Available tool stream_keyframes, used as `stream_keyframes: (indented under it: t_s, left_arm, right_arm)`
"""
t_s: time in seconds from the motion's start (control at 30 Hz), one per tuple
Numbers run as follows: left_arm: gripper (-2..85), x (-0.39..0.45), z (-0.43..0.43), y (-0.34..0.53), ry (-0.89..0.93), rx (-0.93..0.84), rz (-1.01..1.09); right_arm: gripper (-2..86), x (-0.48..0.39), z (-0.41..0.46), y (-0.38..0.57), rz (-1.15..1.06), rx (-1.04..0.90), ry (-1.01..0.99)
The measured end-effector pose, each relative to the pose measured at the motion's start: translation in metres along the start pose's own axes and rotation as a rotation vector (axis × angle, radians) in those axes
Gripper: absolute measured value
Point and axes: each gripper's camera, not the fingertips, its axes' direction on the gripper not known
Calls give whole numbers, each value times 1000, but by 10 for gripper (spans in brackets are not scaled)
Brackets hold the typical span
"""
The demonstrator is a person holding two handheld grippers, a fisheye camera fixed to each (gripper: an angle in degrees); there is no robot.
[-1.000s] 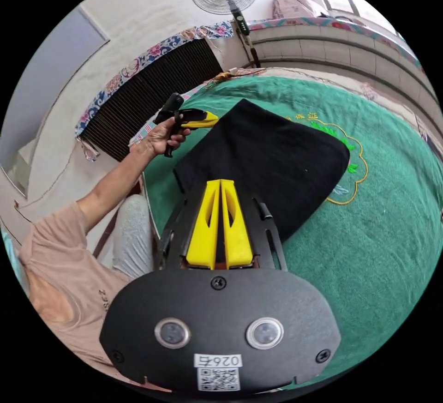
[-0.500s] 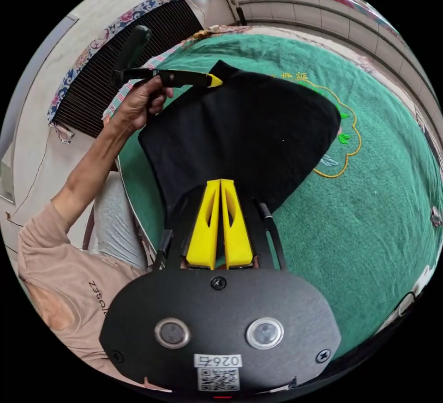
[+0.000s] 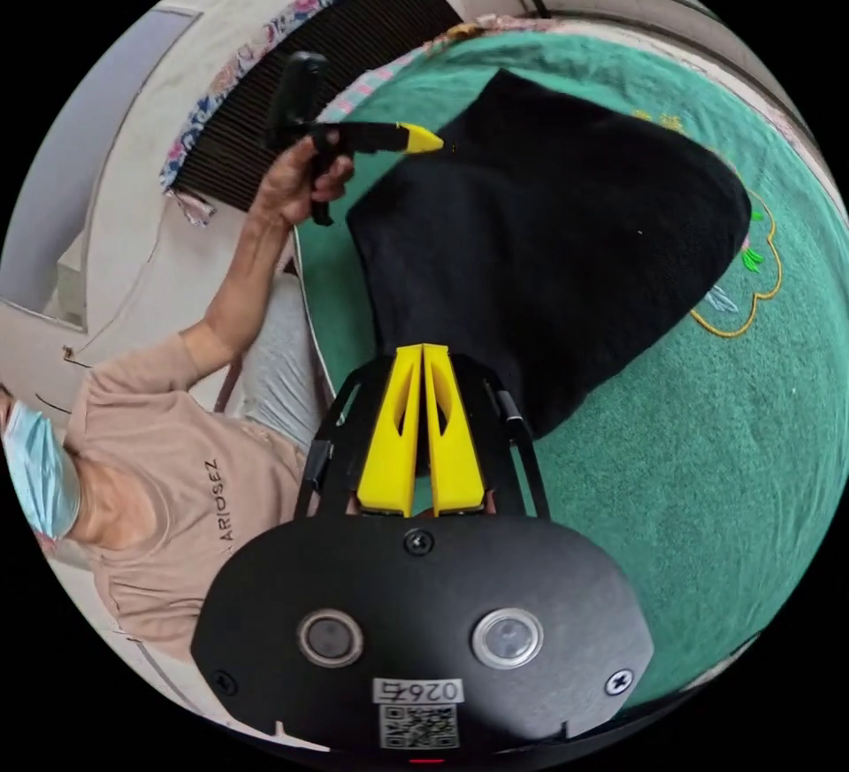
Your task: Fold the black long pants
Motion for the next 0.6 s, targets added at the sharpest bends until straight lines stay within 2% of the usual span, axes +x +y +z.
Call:
stream_keyframes:
  t_s: [0.07,0.13,0.2,0.3,0.33,0.37,0.43,0.5,0.6]
  left_arm:
    - [-9,-8,-7,5,51,23,3]
    - [-8,-11,-28,15,-1,100,-10]
    - [-4,-18,-52,28,-33,176,-33]
    - [39,-33,-78,52,-87,329,-112]
    - [97,-40,-79,59,-123,368,-147]
    - [179,-45,-74,60,-128,362,-155]
    - [205,-55,-58,56,-57,263,-155]
    - [202,-62,-39,50,38,161,-146]
    - [180,-57,-39,54,-65,162,-144]
  right_arm:
    - [-9,9,14,-6,-4,-95,35]
    - [-8,14,6,-8,2,-90,4]
    - [-7,15,-8,-3,2,-56,64]
    - [2,20,-43,16,31,151,119]
    - [18,30,-57,25,88,255,112]
    - [39,43,-67,35,163,337,115]
    - [75,66,-75,49,316,412,141]
    - [101,86,-74,60,416,419,141]
    - [120,112,-61,70,490,423,26]
